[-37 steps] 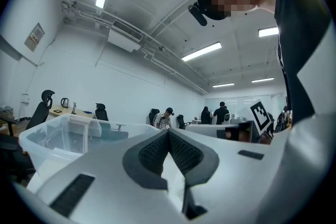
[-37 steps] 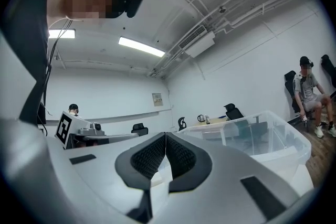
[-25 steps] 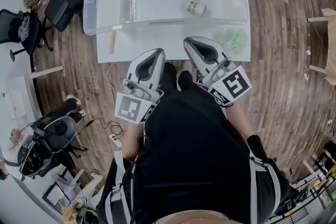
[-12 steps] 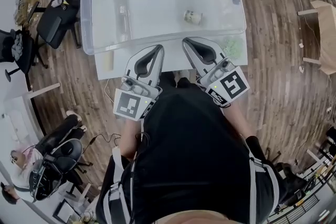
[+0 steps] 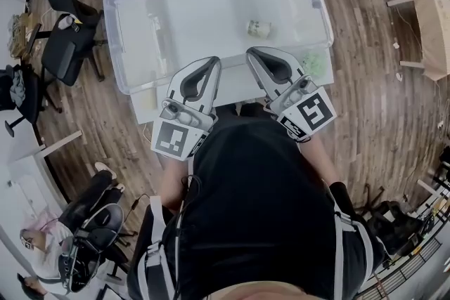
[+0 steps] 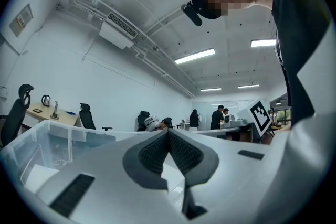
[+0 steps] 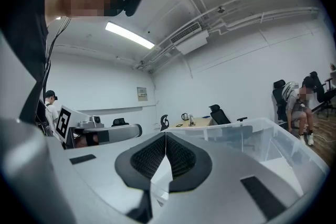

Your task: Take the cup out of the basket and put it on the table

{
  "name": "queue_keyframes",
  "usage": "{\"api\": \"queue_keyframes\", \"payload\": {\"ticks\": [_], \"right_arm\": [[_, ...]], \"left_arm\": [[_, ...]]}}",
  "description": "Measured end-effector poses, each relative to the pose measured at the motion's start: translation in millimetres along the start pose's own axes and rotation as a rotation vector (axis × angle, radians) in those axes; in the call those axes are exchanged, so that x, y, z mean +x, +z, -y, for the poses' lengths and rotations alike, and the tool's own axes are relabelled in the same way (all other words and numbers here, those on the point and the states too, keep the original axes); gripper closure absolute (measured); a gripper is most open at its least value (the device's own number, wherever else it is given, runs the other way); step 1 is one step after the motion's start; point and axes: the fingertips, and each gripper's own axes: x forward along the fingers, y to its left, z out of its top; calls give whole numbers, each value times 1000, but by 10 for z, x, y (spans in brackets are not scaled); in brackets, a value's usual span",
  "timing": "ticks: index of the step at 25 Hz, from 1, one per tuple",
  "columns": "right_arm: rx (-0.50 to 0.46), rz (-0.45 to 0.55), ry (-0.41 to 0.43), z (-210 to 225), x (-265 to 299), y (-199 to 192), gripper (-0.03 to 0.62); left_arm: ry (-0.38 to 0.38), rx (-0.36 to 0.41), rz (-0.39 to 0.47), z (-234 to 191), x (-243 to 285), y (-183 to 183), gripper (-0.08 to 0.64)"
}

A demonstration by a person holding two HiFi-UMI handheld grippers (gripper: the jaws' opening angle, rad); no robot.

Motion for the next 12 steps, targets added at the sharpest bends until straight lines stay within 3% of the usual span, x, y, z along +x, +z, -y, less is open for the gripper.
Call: {"api": "queue_keyframes", "payload": {"ticks": [5,12], "right_arm": [[-11,-10,-29,-1,109,-14,574],[-26,-41,-3,82,198,-23,574]], "left_arm": [[-44,6,-7,-115,31,-1,543],[-31,-11,-12,-169,129,-27,542]]}}
